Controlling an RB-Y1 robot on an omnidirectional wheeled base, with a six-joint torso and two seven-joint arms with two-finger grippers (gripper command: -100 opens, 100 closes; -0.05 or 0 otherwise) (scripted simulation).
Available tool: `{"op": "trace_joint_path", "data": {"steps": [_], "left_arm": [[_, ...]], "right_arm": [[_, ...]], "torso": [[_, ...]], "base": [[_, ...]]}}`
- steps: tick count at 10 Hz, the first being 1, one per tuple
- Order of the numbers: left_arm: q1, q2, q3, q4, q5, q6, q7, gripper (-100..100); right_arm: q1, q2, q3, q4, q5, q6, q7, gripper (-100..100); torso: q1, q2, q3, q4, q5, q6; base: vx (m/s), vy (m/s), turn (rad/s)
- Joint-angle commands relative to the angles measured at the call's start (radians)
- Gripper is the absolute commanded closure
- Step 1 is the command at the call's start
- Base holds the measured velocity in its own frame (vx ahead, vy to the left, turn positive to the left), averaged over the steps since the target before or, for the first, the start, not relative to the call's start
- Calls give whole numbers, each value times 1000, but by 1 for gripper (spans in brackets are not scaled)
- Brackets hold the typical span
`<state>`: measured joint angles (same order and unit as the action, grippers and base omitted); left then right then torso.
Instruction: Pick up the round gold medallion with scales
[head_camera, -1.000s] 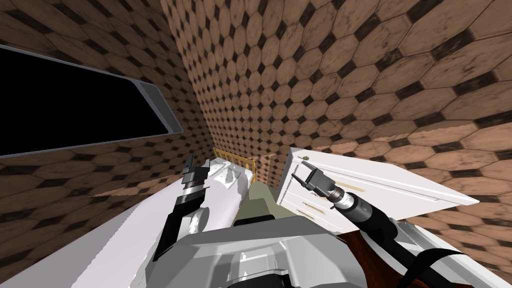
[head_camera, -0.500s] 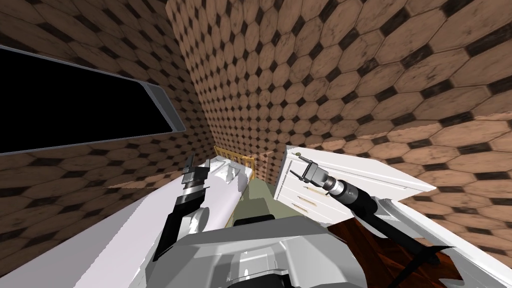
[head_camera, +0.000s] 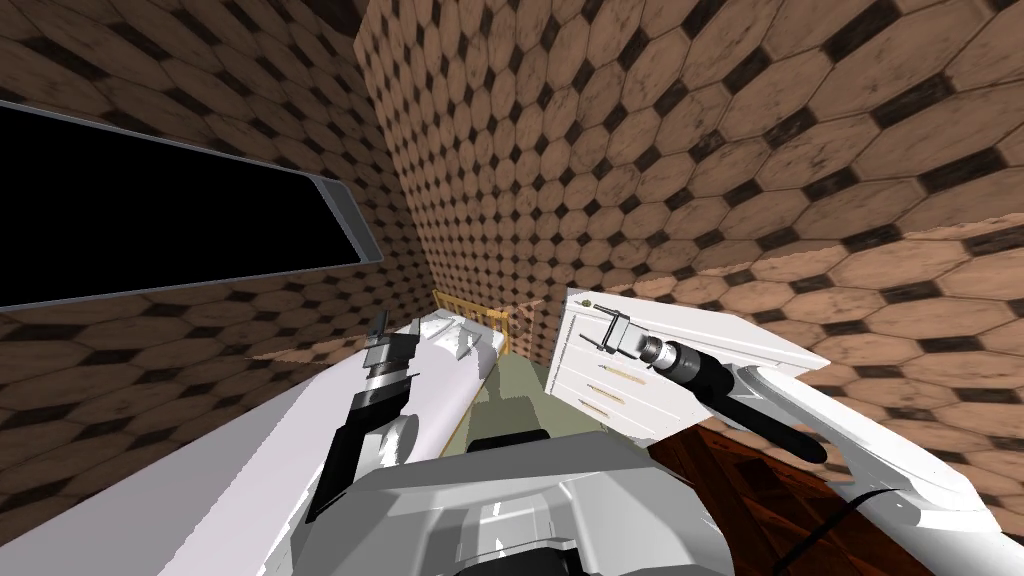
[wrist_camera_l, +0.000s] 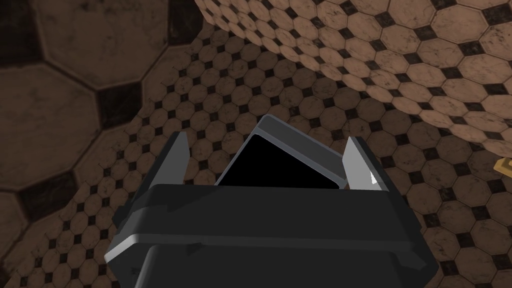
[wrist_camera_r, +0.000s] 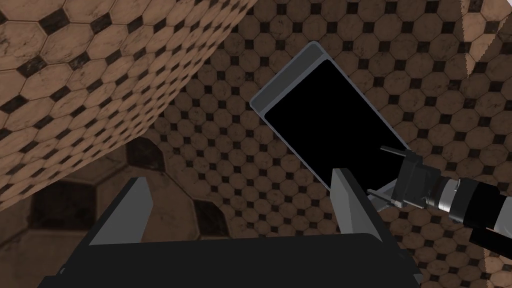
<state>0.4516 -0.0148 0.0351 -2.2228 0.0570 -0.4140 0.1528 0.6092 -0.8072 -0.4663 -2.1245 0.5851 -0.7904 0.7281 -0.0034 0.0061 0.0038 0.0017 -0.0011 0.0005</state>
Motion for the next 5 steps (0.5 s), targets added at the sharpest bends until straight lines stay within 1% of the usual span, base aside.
{"op": "trace_joint_path", "data": {"steps": [1, 2, 3, 4, 5], "left_arm": [[0, 0, 0, 0, 0, 0, 0, 0], [0, 0, 0, 0, 0, 0, 0, 0], [0, 0, 0, 0, 0, 0, 0, 0], [0, 0, 0, 0, 0, 0, 0, 0], [0, 0, 0, 0, 0, 0, 0, 0]], "right_arm": [[-44, -50, -6, 45, 19, -16, 27, -100], [-78, -84, -10, 73, 36, -32, 53, -100], [-78, -97, -10, 86, 36, -32, 53, -100], [-111, -136, -12, 124, 54, -49, 79, -100], [-111, -141, -12, 130, 54, -49, 79, -100]], "torso": [[0, 0, 0, 0, 0, 0], [0, 0, 0, 0, 0, 0], [0, 1, 0, 0, 0, 0], [-1, 0, 0, 0, 0, 0], [-1, 0, 0, 0, 0, 0]], "base": [[-106, -43, 64], [-130, -52, 124], [-95, -53, 61], [-99, -52, 103], [-78, -50, 57]]}}
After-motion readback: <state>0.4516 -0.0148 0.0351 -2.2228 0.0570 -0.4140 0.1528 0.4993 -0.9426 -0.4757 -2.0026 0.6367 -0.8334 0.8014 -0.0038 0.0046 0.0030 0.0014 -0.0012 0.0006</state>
